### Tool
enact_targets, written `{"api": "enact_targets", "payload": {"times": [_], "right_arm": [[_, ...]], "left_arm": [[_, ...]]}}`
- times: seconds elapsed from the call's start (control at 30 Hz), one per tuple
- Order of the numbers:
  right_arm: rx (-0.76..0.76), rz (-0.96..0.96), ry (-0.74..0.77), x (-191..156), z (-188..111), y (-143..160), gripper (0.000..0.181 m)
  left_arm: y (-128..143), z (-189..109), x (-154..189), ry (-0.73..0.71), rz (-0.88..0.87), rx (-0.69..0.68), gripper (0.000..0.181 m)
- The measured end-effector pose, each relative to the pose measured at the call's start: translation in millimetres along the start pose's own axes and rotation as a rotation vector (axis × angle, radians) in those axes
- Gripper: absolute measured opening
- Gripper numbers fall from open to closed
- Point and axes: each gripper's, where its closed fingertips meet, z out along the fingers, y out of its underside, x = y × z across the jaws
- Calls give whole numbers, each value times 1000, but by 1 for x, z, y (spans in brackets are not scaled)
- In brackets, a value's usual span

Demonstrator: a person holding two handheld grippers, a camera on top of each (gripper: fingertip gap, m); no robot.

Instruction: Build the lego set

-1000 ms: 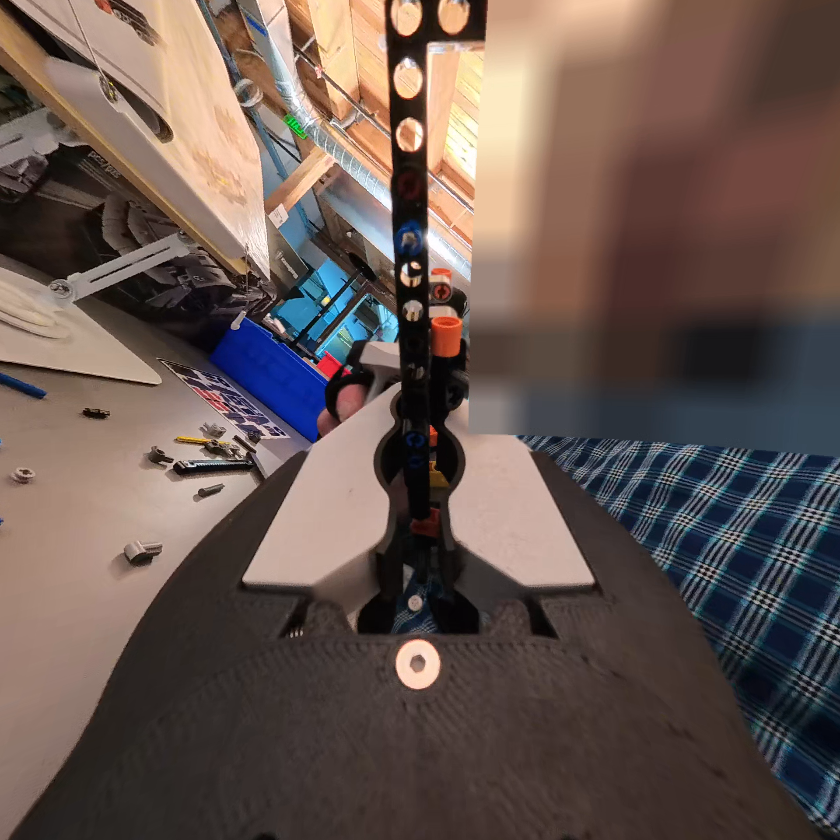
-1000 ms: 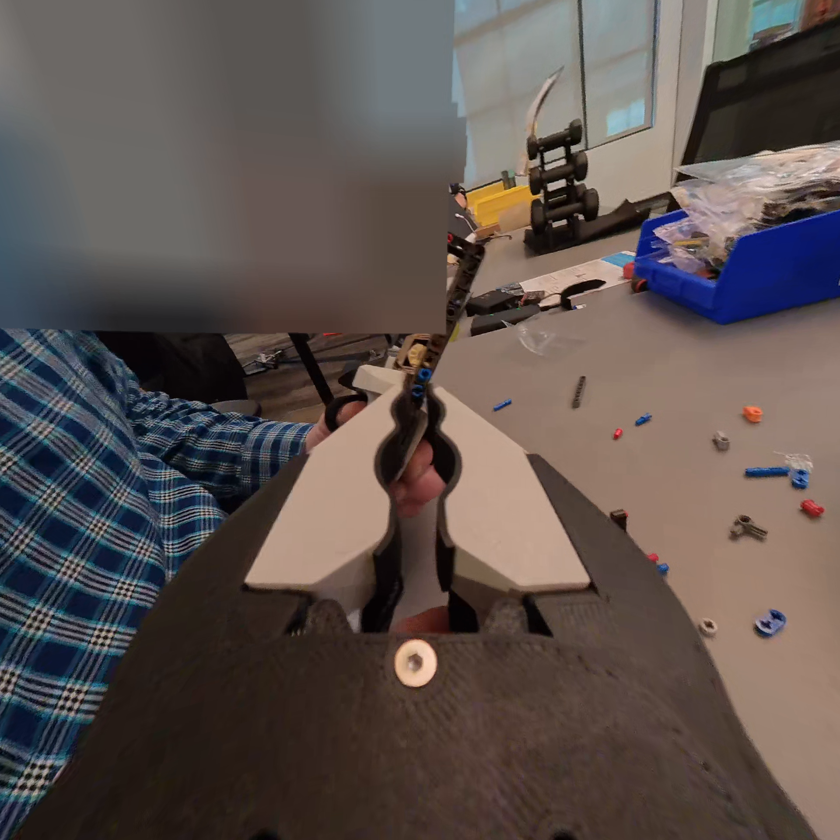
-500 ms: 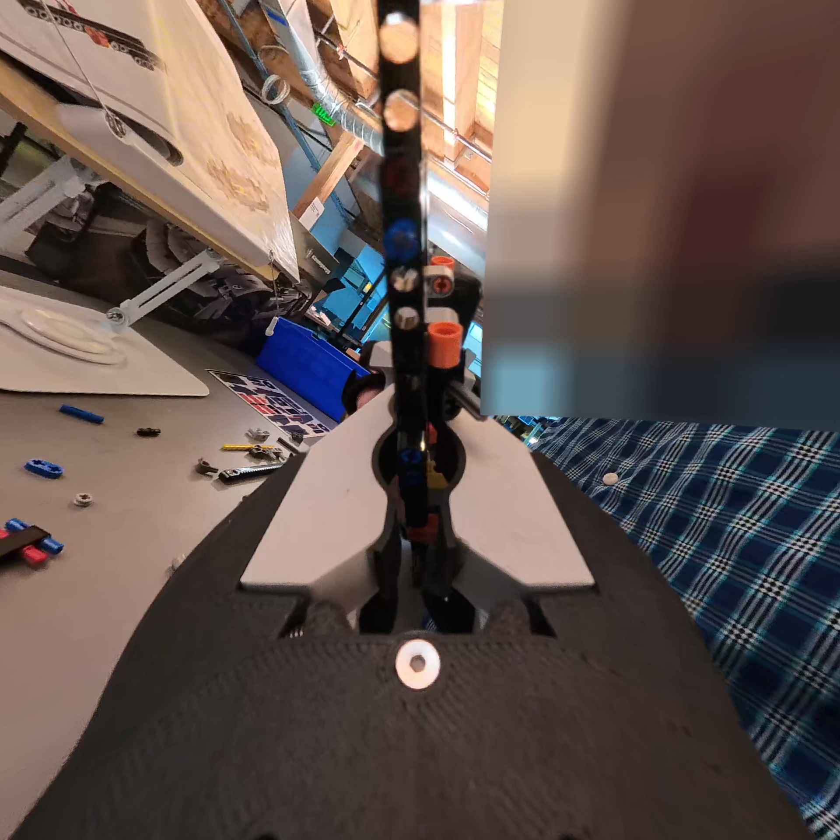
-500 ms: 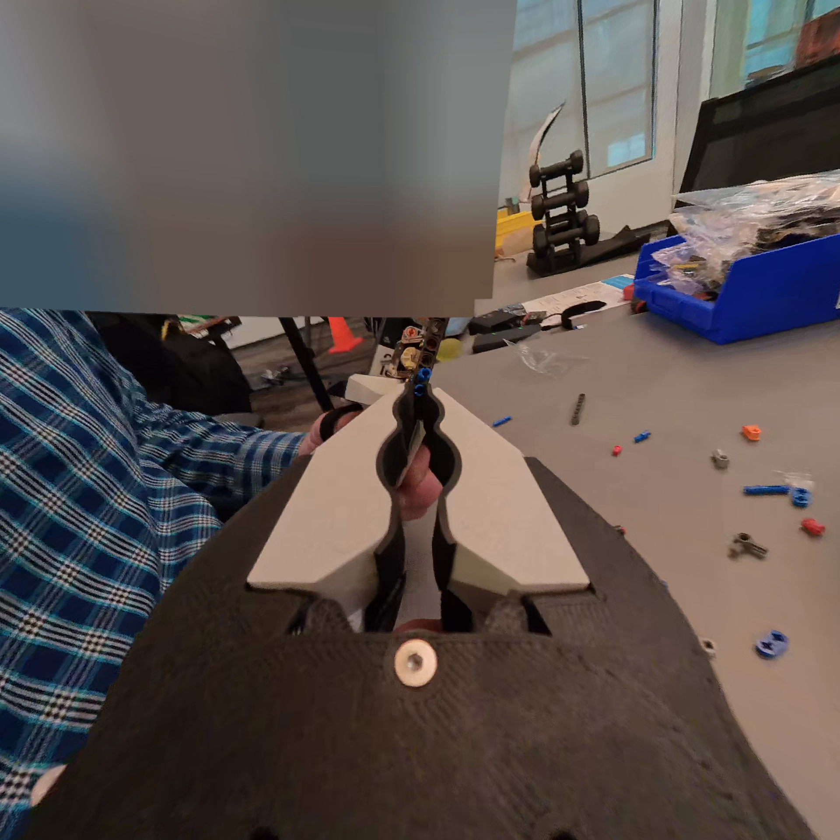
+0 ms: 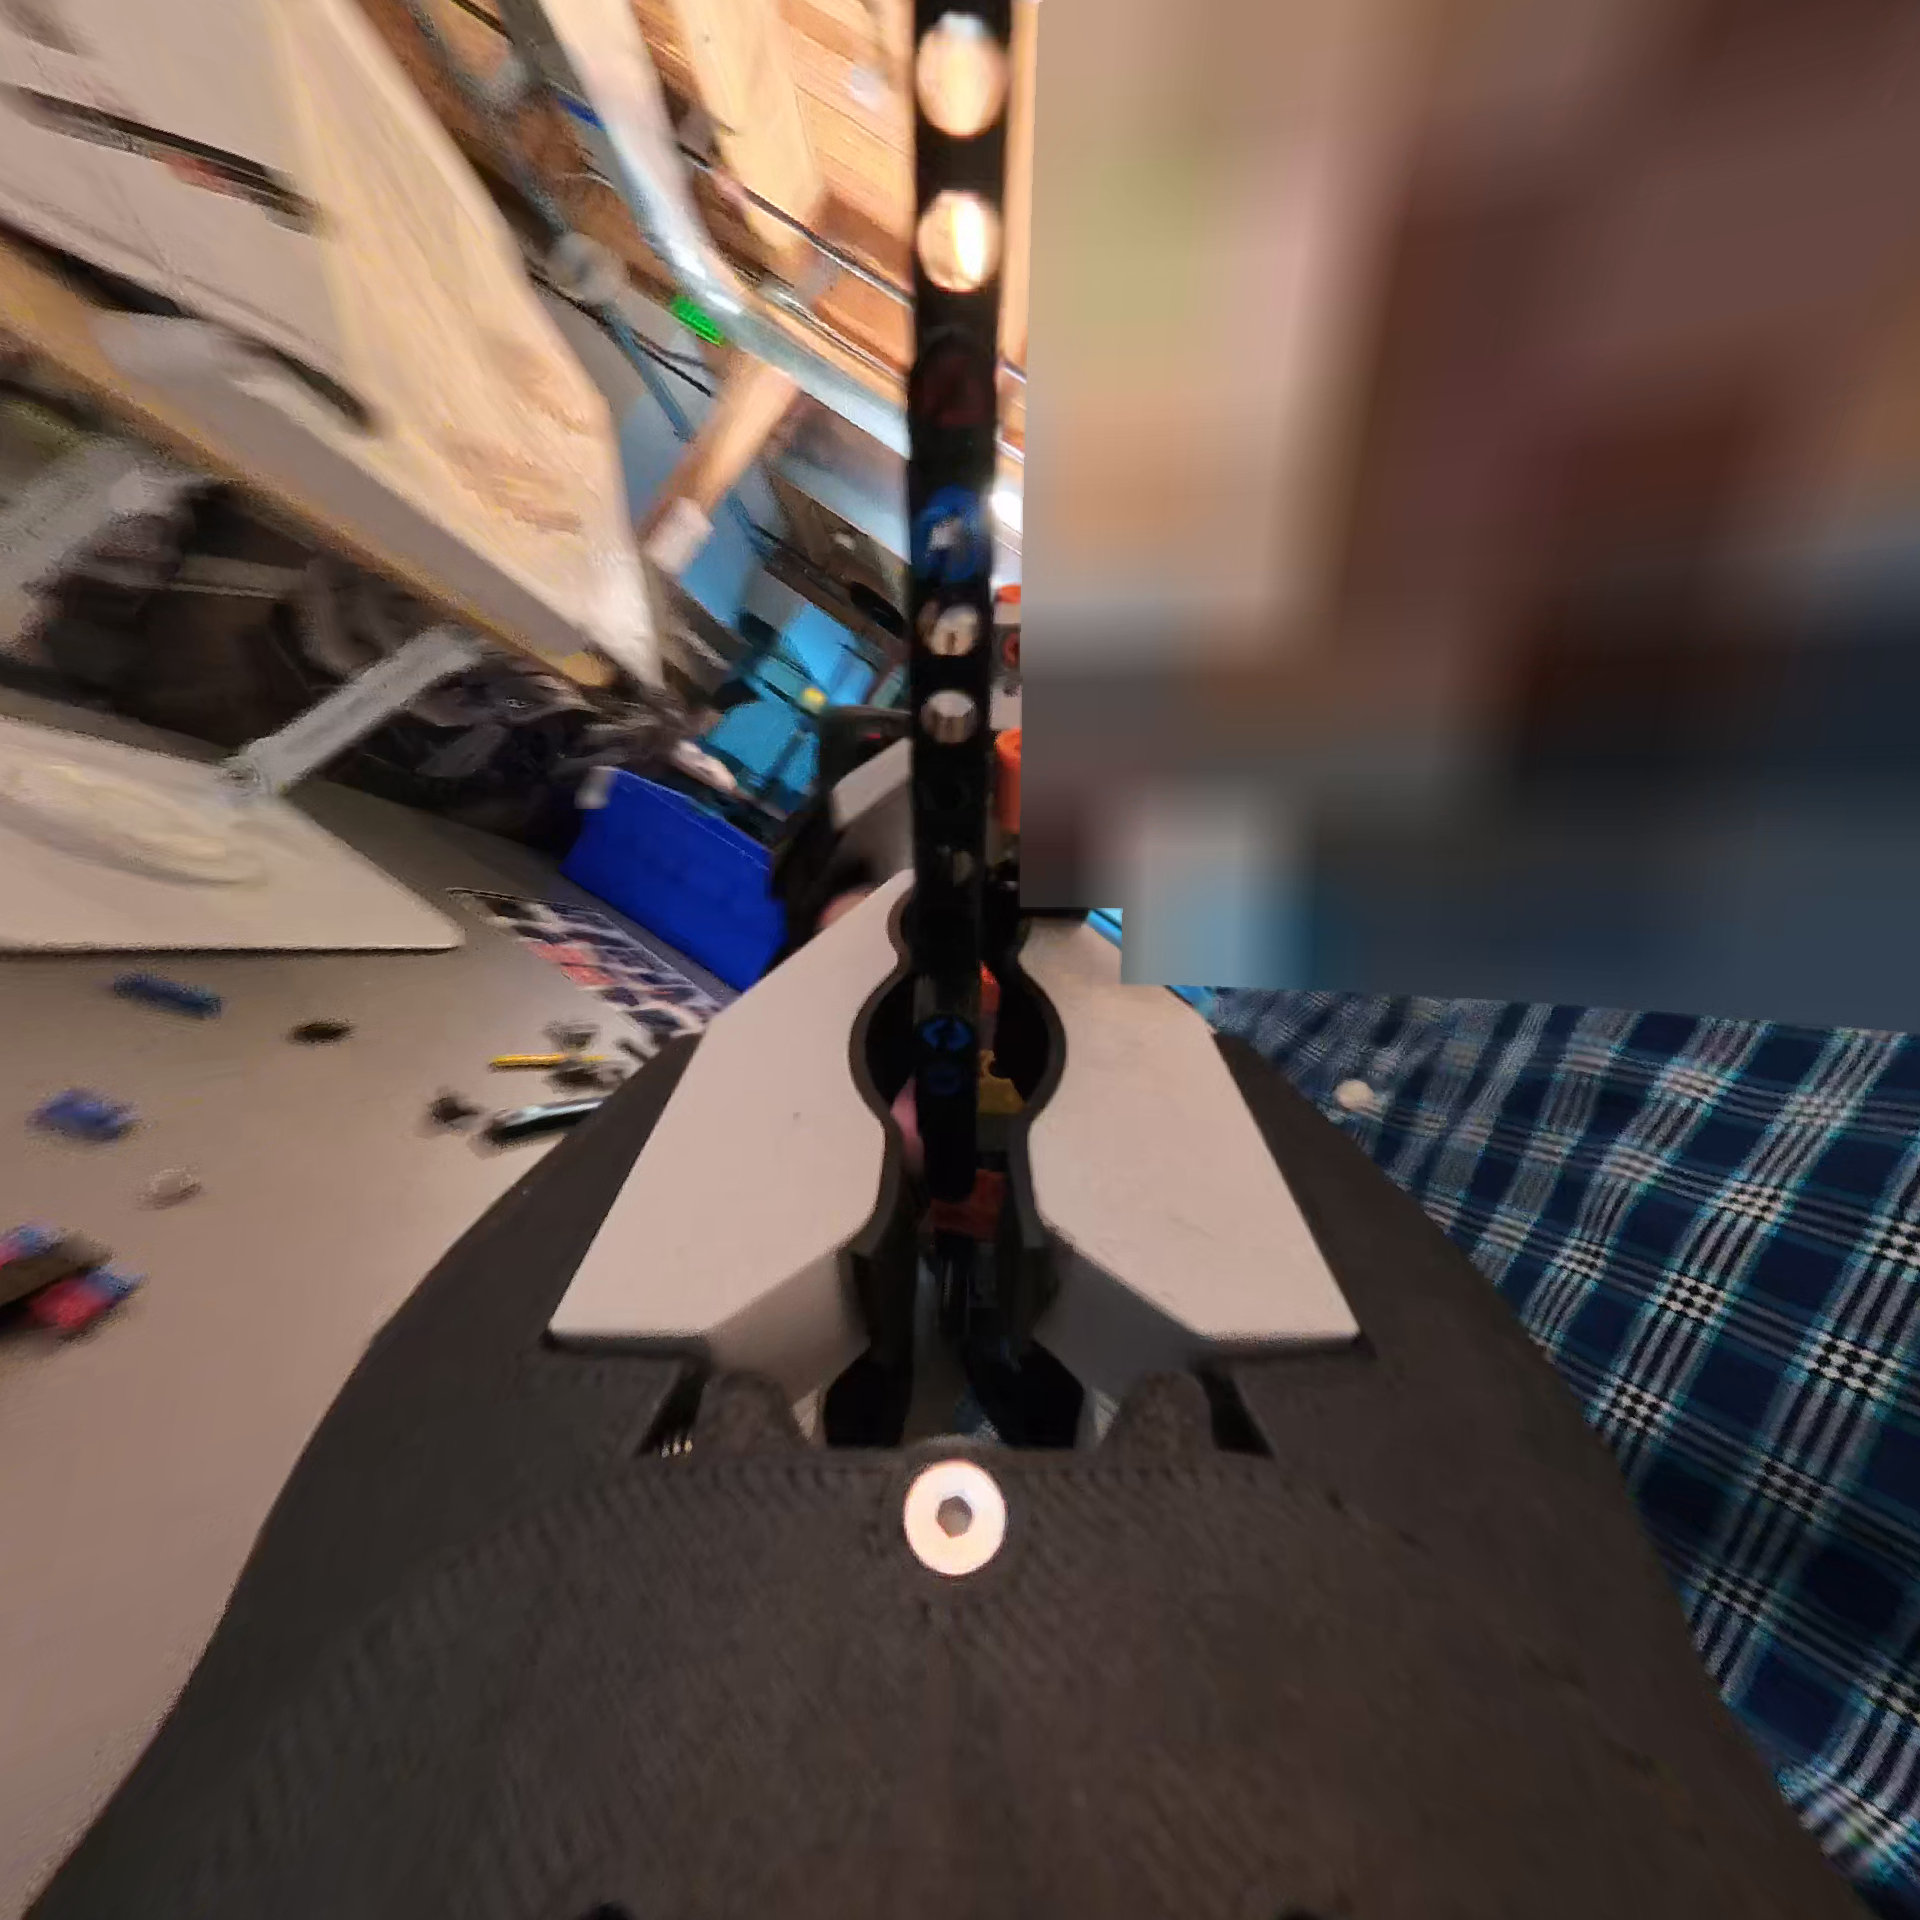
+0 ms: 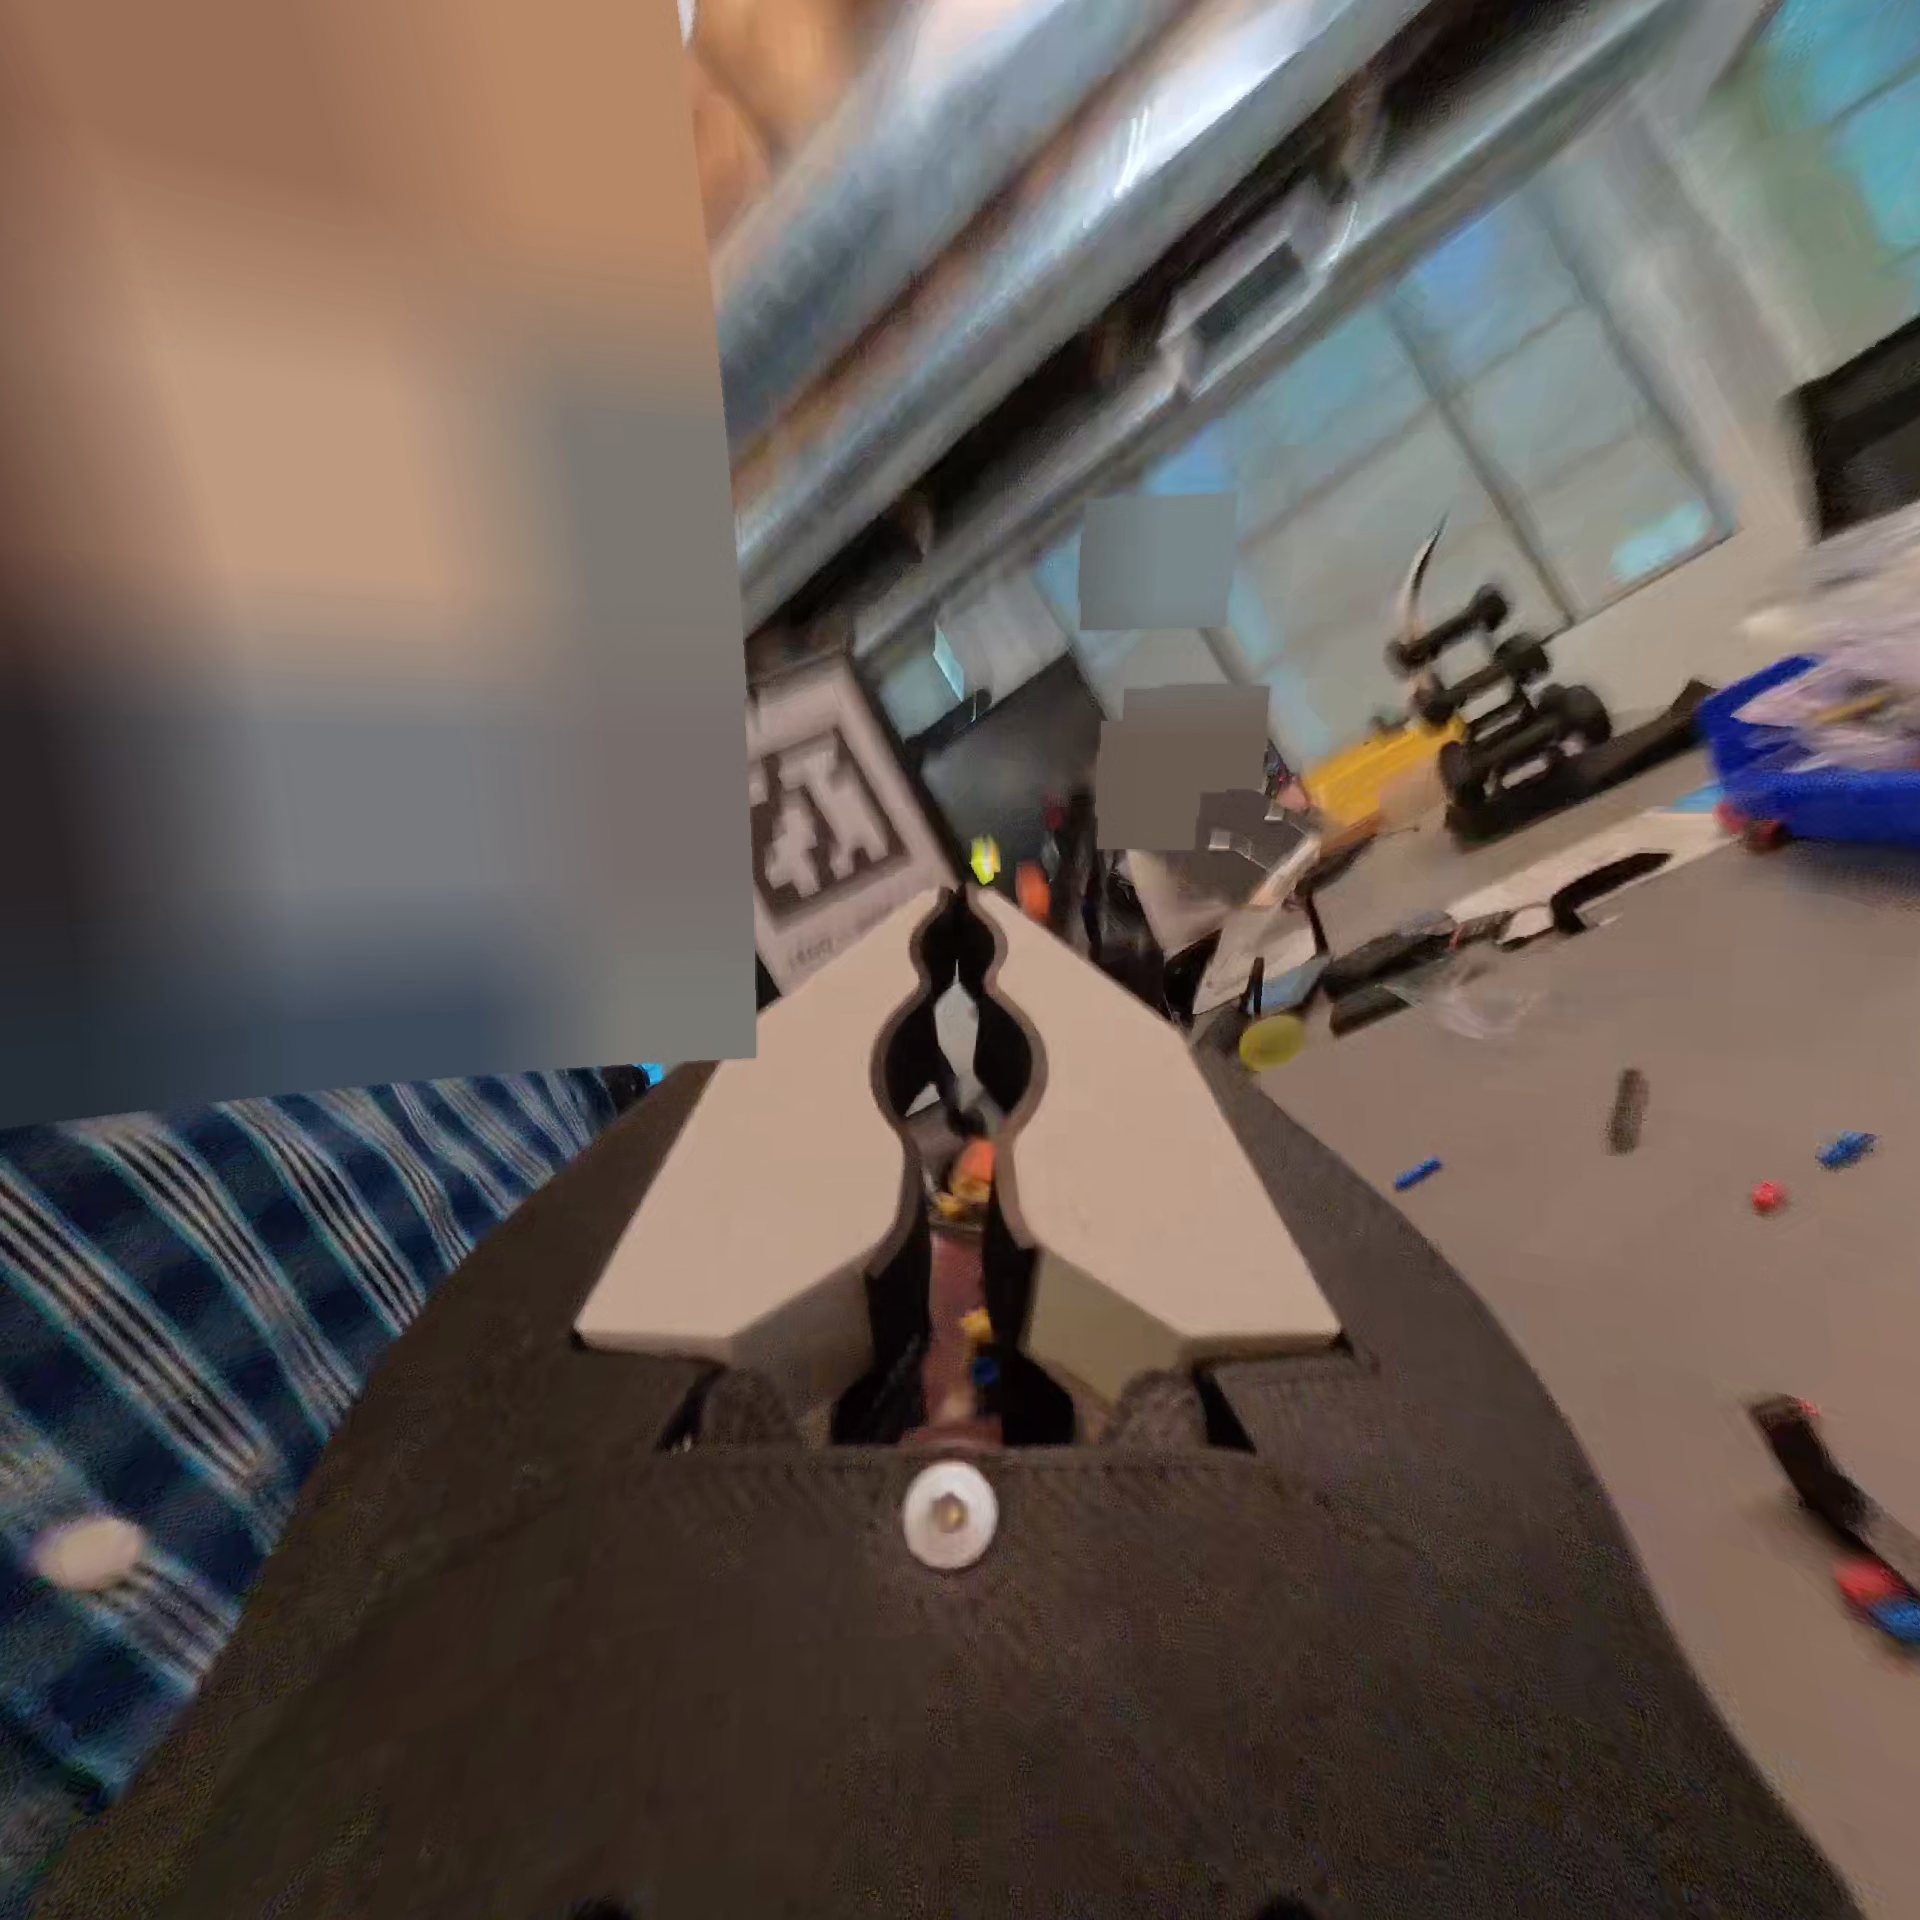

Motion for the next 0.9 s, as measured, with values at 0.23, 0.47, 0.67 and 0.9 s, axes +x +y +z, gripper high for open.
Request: {"api": "enact_targets", "payload": {"times": [0.23,0.47,0.67,0.9], "right_arm": [[-171,-150,164,34,-22,-2,0],[-385,-169,167,37,-11,45,12],[-407,-149,171,41,-10,53,3],[-395,-97,133,39,-12,54,2]], "left_arm": [[9,-3,-13,-57,-54,-29,6],[22,1,-23,-131,-37,-123,6],[23,1,-29,-164,-36,-126,6],[26,2,-29,-172,11,-168,6]]}}
